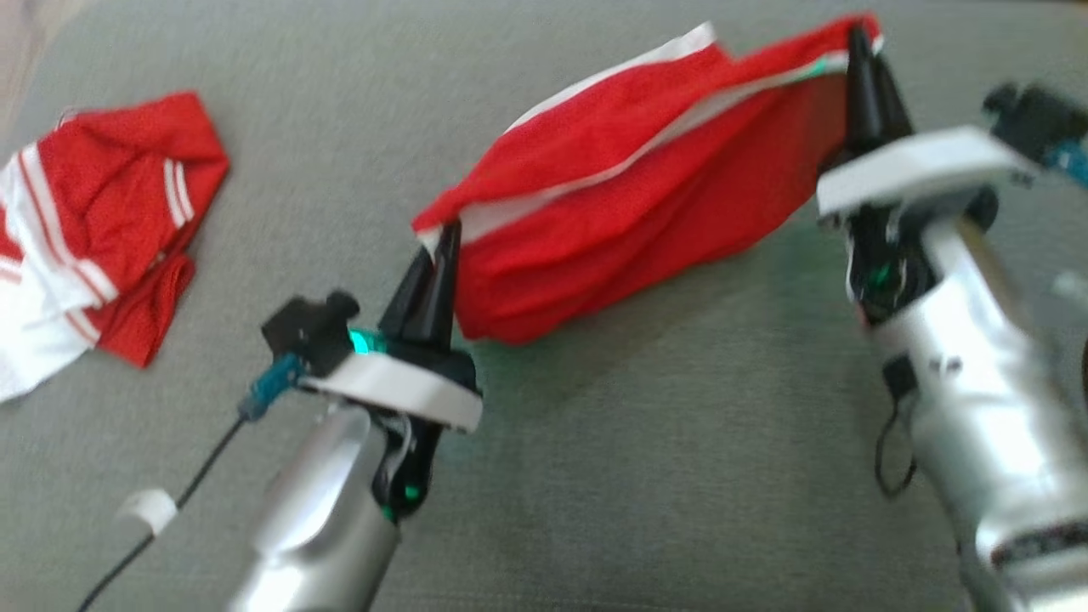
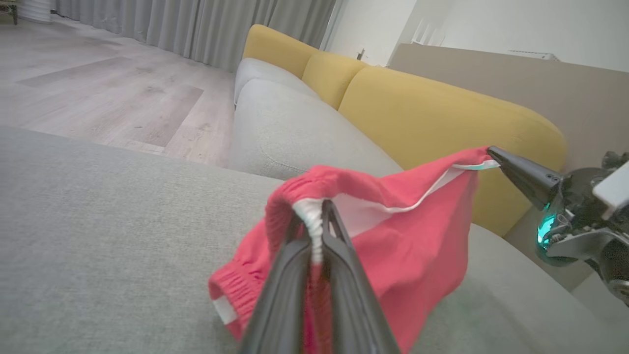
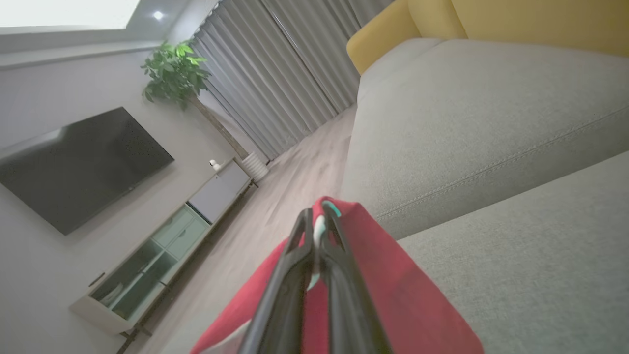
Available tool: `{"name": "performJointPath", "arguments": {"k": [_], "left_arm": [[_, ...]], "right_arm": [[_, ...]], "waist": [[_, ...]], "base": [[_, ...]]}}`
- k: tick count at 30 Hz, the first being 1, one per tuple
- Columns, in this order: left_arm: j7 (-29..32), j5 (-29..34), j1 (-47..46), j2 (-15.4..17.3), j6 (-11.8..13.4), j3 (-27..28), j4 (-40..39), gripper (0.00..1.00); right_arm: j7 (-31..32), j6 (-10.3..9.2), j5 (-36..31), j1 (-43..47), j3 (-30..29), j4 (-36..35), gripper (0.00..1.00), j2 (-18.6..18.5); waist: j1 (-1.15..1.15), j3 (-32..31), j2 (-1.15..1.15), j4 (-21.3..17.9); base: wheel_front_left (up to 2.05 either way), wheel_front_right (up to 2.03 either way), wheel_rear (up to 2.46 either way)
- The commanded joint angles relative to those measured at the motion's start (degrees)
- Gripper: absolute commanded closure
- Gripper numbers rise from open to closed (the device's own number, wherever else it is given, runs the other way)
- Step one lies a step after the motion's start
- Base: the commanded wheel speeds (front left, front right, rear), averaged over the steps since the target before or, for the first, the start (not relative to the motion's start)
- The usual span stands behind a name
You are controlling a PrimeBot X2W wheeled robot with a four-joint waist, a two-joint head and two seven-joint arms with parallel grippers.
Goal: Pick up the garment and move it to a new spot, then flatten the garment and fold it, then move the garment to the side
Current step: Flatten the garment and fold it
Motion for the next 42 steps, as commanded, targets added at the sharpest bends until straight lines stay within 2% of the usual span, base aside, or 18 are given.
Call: {"name": "performJointPath", "arguments": {"k": [1,9,10,11,14,19,25,31,37,38,39,42], "left_arm": [[-0.29,-0.43,-3.55,0.12,0.1,2.21,-0.4,1.0],[-0.29,-1.99,-10.07,-0.96,0.1,2.63,2.99,1.0],[-0.29,-2.89,-10.52,-0.97,0.1,2.41,3.12,0.8],[-0.29,-3.2,-11.37,-0.99,0.1,2.07,3.56,0.0],[-0.29,-3.54,-11.51,-1.0,0.1,2.74,4.57,0.0],[-0.29,-2.02,-10.3,-1.0,0.1,4.95,5.75,0.0],[-0.29,3.6,-6.62,-1.01,0.42,10.63,4.62,0.0],[-0.29,7.04,-2.28,-1.01,1.99,13.02,1.91,0.0],[-0.29,9.07,0.51,-1.01,2.7,14.22,0.87,0.0],[-0.29,9.15,0.92,-1.01,2.73,14.48,0.86,0.0],[-0.29,9.64,1.29,-1.01,2.75,14.58,0.9,0.0],[-0.29,10.41,2.57,-1.01,2.75,15.03,0.62,0.0]], "right_arm": [[-0.11,-0.04,-1.51,-4.48,1.04,1.88,1.0,1.26],[-1.46,-0.04,-7.04,-17.82,1.24,17.13,1.0,2.1],[-1.69,-0.04,-7.82,-19.04,1.1,18.74,0.69,2.2],[-2.03,-0.04,-9.6,-21.0,1.29,21.29,0.0,2.45],[-2.36,-0.04,-11.78,-22.61,0.98,23.49,0.0,2.84],[-2.43,-0.04,-16.11,-21.82,0.4,22.57,0.0,2.09],[-2.44,-0.04,-25.89,-17.53,-1.63,21.75,0.0,-0.38],[-2.45,-0.04,-33.47,-13.19,-4.17,26.44,0.0,-1.32],[-1.07,-0.04,-37.33,-11.49,-7.24,31.95,0.0,-1.33],[-0.49,-0.04,-37.23,-11.17,-7.77,32.26,0.55,-0.79],[-0.03,-0.04,-36.86,-10.83,-8.41,32.48,1.0,-0.34],[-0.5,-0.04,-35.29,-9.98,-10.42,32.74,1.0,0.54]], "waist": [[-0.02,4.26,0.0,3.53],[-0.02,9.55,0.0,6.49],[-0.02,10.09,0.0,6.63],[-0.02,10.95,0.0,6.77],[-0.02,11.6,0.0,6.56],[-0.02,11.53,0.0,6.17],[-0.02,10.89,0.0,5.78],[-0.02,10.0,0.0,6.55],[-0.02,9.0,0.0,7.18],[-0.02,8.72,0.0,7.21],[-0.02,8.45,0.0,7.23],[-0.02,7.32,0.0,7.17]], "base": [[0.0,0.0,0.0],[0.0,0.0,0.0],[0.0,0.0,0.0],[0.0,0.0,0.0],[0.0,0.0,0.0],[0.0,0.0,0.0],[0.0,0.0,0.0],[0.0,0.0,0.0],[0.0,0.0,0.0],[0.0,0.0,0.0],[0.0,0.0,0.0],[0.0,0.0,0.0]]}}
